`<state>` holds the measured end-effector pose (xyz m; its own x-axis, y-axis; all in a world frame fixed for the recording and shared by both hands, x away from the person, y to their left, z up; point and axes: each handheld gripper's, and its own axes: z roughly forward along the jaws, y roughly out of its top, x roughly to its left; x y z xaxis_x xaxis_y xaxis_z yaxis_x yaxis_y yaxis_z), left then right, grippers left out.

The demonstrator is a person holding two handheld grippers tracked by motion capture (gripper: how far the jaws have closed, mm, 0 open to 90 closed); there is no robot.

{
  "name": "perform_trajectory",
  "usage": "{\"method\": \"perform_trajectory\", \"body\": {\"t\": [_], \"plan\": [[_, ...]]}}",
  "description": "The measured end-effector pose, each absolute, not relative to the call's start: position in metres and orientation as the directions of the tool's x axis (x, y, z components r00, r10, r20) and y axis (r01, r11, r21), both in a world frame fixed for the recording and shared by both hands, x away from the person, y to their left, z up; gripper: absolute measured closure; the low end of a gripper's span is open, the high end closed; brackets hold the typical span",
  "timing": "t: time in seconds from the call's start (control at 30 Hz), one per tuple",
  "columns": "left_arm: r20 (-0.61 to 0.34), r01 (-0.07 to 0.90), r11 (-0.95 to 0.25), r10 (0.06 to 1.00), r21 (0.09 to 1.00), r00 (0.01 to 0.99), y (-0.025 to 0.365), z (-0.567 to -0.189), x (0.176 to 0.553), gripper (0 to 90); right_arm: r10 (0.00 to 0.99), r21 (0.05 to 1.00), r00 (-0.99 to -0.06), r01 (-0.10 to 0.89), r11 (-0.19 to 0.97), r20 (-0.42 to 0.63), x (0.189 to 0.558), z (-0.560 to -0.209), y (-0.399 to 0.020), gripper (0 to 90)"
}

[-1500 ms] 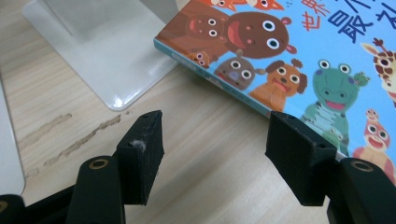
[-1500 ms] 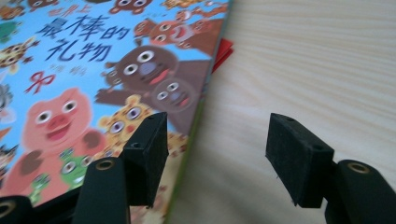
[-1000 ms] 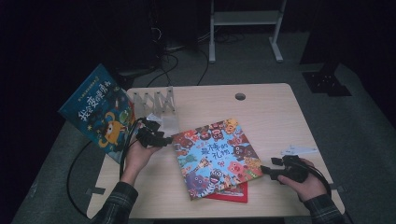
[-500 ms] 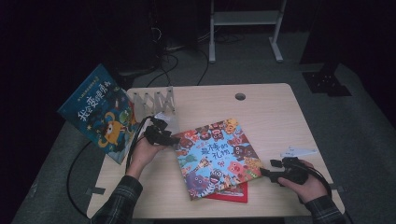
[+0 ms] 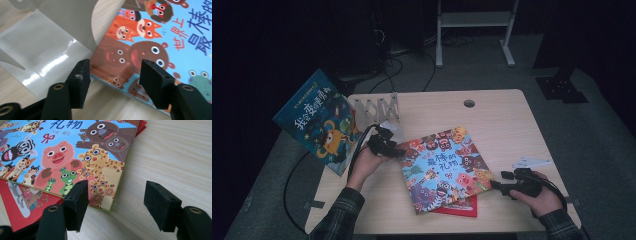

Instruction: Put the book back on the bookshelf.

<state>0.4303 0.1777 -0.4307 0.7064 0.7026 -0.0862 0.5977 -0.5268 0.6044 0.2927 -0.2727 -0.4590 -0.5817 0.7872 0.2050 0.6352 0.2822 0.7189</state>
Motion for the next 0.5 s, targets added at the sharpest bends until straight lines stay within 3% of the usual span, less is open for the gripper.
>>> {"method": "perform_trajectory", "body": {"t": [0.2, 0.5], "plan": [[-0.096, 0.583, -0.528, 0.685, 0.617, 0.722, 0.177, -0.4345, 0.4328, 26.8, 0.784, 0.72, -0.583, 0.636, 0.277, 0.214, 0.2939, -0.46, -0.2733, 34.4], [-0.117, 0.587, -0.542, 0.667, 0.601, 0.736, 0.1753, -0.4355, 0.4315, 21.5, 0.782, 0.721, -0.586, 0.635, 0.279, 0.213, 0.2944, -0.4601, -0.273, 34.3]]}}
